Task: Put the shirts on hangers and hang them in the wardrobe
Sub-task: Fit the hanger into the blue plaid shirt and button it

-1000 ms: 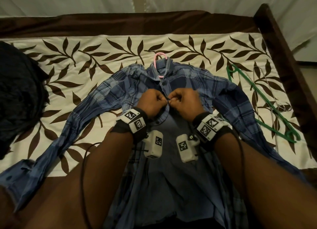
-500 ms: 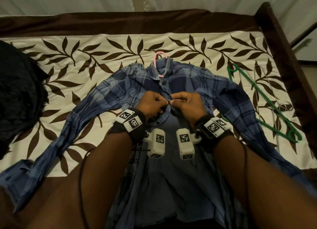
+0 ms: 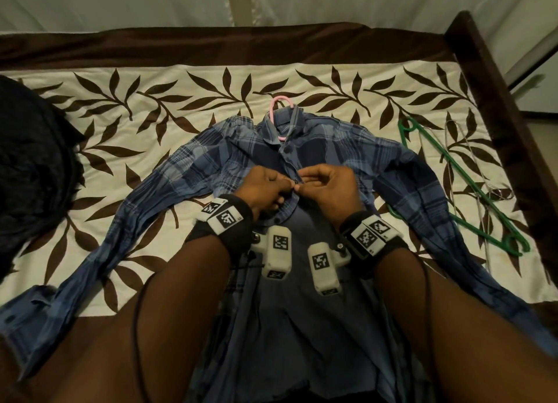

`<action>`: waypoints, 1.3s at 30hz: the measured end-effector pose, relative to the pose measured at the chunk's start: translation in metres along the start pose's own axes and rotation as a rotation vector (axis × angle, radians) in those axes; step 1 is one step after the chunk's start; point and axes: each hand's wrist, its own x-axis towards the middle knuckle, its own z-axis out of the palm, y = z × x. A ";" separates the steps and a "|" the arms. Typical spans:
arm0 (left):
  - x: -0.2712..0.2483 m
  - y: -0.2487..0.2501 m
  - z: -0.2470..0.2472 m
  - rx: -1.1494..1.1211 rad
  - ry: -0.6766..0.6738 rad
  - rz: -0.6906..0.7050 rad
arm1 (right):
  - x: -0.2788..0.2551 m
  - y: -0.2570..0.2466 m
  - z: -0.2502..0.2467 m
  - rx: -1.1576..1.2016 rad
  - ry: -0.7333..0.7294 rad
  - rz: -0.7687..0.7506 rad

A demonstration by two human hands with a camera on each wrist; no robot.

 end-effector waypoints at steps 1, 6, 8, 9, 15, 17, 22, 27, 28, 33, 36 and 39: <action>0.000 0.001 -0.001 -0.010 -0.011 -0.004 | 0.000 0.000 0.000 0.003 -0.002 -0.004; 0.002 0.004 -0.004 -0.036 -0.057 -0.031 | 0.000 0.003 0.001 -0.030 0.008 -0.042; 0.002 0.005 -0.004 -0.057 -0.056 -0.051 | 0.000 0.004 0.003 -0.045 0.012 -0.077; 0.002 0.006 -0.004 -0.072 -0.049 -0.067 | 0.000 0.004 0.003 -0.055 0.009 -0.097; 0.006 0.013 0.000 -0.080 0.073 -0.092 | 0.001 0.007 0.001 -0.199 -0.022 -0.215; 0.008 0.015 0.004 -0.067 0.089 -0.092 | 0.002 0.007 0.001 -0.275 -0.020 -0.276; 0.008 0.020 0.007 -0.152 0.021 -0.124 | 0.002 0.009 -0.002 -0.332 0.041 -0.356; 0.008 0.023 0.009 -0.175 0.040 -0.136 | -0.003 0.016 -0.001 -0.368 0.164 -0.442; 0.008 0.024 0.009 -0.190 0.039 -0.143 | -0.004 0.018 0.000 -0.397 0.187 -0.468; 0.009 0.025 0.007 -0.280 0.032 -0.182 | -0.009 0.026 0.006 -0.502 0.266 -0.560; 0.009 0.023 0.008 -0.287 0.033 -0.177 | -0.009 0.025 0.010 -0.492 0.303 -0.573; 0.008 0.021 0.008 -0.299 0.057 -0.173 | -0.006 0.024 0.010 -0.418 0.310 -0.525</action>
